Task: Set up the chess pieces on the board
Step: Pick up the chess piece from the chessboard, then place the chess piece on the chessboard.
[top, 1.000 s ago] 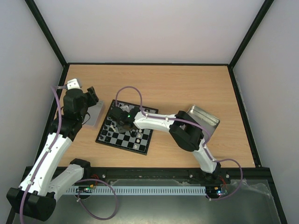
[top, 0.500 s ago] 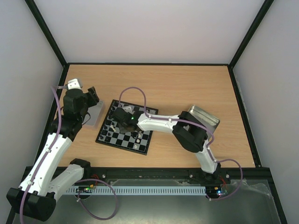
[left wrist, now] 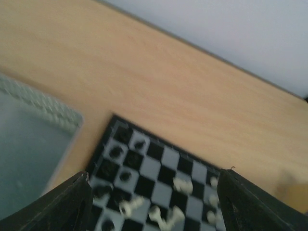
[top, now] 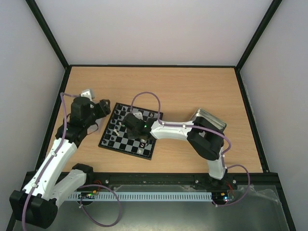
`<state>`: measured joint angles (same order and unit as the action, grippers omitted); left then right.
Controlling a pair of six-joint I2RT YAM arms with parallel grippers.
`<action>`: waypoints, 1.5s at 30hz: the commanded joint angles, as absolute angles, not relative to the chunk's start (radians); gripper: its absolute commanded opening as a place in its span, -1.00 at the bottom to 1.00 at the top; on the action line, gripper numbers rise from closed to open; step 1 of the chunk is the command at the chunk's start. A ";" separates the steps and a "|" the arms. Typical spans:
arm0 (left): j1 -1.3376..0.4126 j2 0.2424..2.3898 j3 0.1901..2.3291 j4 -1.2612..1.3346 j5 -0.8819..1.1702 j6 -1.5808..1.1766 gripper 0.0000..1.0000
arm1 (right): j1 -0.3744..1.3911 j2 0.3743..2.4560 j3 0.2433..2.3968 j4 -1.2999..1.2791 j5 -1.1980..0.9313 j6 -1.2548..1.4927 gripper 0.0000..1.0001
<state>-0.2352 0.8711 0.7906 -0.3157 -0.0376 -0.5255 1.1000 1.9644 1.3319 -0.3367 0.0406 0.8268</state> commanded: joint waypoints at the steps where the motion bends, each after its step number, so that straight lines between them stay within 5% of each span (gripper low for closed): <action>1: -0.236 0.835 0.676 -0.327 0.215 -0.651 0.46 | 1.091 1.898 1.280 -0.213 0.026 0.886 -0.97; 8: -0.239 0.800 0.491 -0.190 0.448 -0.849 0.48 | 1.070 1.840 1.201 -0.100 -0.005 0.936 -0.97; 20: -0.282 0.841 0.297 0.086 0.544 -1.145 0.39 | 1.035 1.729 1.055 0.085 -0.108 1.101 -0.97; 36: -0.289 0.936 0.221 0.312 0.596 -1.265 -0.25 | 1.030 1.707 1.026 0.142 -0.179 1.154 -0.97; 45: -0.291 0.936 0.233 0.295 0.580 -1.227 -0.78 | 1.031 1.717 1.023 0.149 -0.193 1.159 -0.97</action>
